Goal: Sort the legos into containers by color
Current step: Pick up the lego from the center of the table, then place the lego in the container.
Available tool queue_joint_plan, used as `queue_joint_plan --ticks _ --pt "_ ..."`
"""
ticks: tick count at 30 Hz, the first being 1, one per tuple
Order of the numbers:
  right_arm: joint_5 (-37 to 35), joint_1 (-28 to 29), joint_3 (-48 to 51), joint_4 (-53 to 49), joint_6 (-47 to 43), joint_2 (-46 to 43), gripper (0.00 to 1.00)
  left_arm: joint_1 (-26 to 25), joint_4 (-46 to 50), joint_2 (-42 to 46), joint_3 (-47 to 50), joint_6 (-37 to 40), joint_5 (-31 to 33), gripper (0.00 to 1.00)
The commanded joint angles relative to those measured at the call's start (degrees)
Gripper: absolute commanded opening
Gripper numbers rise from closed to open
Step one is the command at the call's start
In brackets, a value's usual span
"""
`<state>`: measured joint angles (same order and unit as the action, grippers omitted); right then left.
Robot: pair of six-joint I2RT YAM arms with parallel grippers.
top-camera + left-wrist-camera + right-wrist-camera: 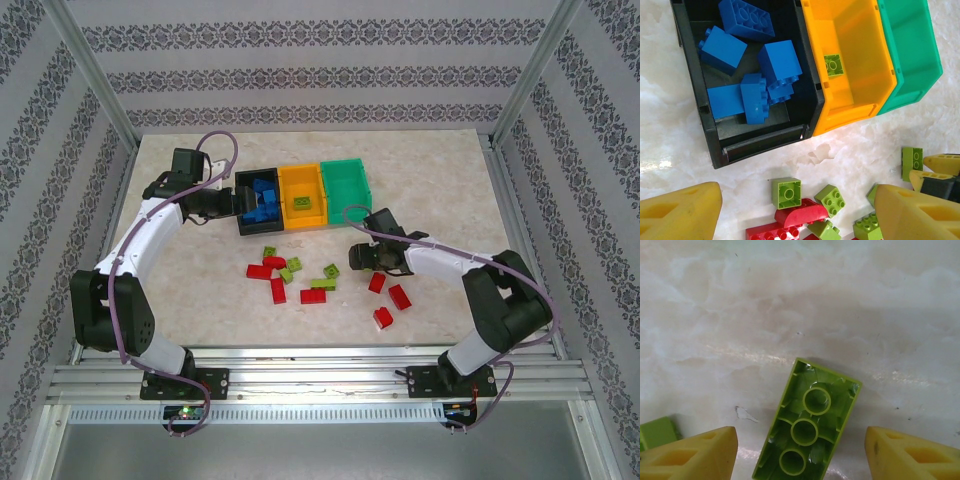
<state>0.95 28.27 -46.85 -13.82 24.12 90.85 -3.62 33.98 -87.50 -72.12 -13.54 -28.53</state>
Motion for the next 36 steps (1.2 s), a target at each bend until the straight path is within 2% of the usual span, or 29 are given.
queue_joint_plan --ticks 1,6,8,11,17,28,32,36 --pt "-0.5 0.2 -0.1 -1.2 0.4 1.0 0.68 1.0 -1.1 -0.2 -0.1 -0.3 -1.0 0.8" --pt "-2.0 1.4 -2.4 -2.8 -0.7 3.1 0.65 1.0 -1.2 0.1 0.0 -0.3 -1.1 0.8" --pt "-4.4 2.6 -3.9 -3.9 -1.9 4.1 0.59 1.0 -1.2 0.1 0.0 -0.3 -1.2 0.8" --pt "-9.4 5.2 -6.8 -6.5 -4.3 5.8 0.54 1.0 -1.1 0.2 -0.1 -0.3 -1.1 0.8" --pt "-7.8 6.1 -8.7 -6.1 -5.0 6.9 0.35 1.0 -1.1 0.1 -0.1 -0.3 -1.3 0.8" --pt "-2.7 7.4 -17.0 -4.6 -5.6 6.8 0.32 1.0 -1.2 0.5 -0.1 -0.3 -1.2 0.8" --pt "1.8 7.6 -25.4 -5.0 -5.9 10.5 0.33 1.0 -1.3 0.3 0.0 -0.3 -1.2 0.8" --pt "2.5 7.7 -34.9 -5.5 -6.5 15.6 0.34 1.0 -1.1 0.3 -0.1 -0.4 -1.4 0.8"
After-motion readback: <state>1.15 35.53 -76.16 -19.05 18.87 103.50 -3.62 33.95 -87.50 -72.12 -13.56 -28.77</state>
